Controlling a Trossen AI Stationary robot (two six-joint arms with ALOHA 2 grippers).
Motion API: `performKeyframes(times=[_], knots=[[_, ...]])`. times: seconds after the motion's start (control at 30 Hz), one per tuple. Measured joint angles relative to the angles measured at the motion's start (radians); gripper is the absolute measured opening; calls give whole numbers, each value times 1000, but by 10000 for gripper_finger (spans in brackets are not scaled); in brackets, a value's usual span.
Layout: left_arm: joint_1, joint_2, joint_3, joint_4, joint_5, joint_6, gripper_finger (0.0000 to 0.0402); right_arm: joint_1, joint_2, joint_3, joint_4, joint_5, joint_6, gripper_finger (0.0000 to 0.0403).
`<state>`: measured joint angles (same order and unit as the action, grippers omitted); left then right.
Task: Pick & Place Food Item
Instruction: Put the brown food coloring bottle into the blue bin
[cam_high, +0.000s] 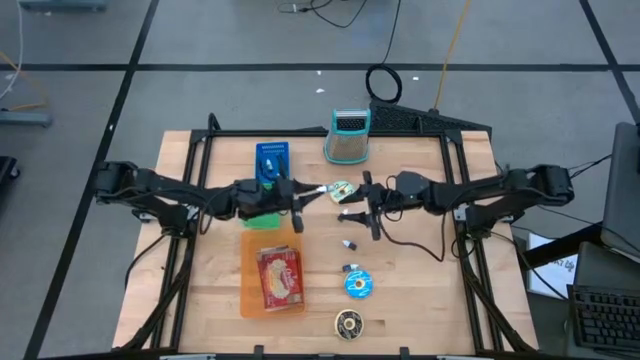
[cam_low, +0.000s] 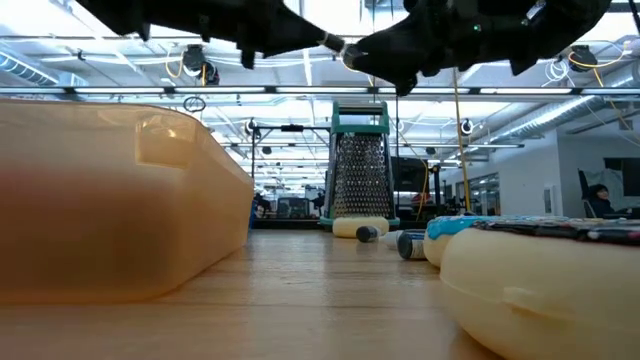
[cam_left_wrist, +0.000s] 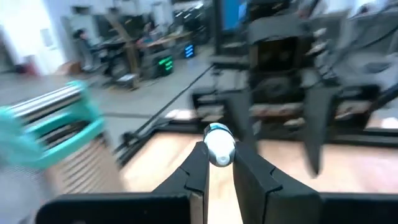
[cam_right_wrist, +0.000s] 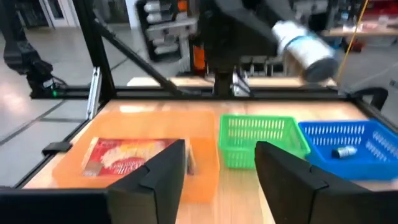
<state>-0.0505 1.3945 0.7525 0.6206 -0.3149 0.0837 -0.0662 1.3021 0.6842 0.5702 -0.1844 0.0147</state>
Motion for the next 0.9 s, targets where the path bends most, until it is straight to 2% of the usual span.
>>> performKeyframes(times=[0.1,0.2,0.3,0.47,0.57,0.77,0.9], knots=[[-2,-72,0,-147,-153,-40,48,0,-60,0,-129,2,-3,191],[10,-133,2,-384,-353,-135,51,0,-115,-1,-235,2,-17,190],[49,-160,1,-619,-415,-309,47,0,-147,-1,-301,3,-40,183],[142,-150,1,-822,-399,-565,46,0,-163,-2,-347,5,-73,174],[207,-120,0,-849,-346,-626,52,0,-163,-2,-359,5,-81,171],[338,-43,0,-854,-146,-705,50,0,-163,-2,-359,5,-81,171],[402,-17,0,-855,-77,-761,67,0,-163,-2,-361,5,-80,171]])
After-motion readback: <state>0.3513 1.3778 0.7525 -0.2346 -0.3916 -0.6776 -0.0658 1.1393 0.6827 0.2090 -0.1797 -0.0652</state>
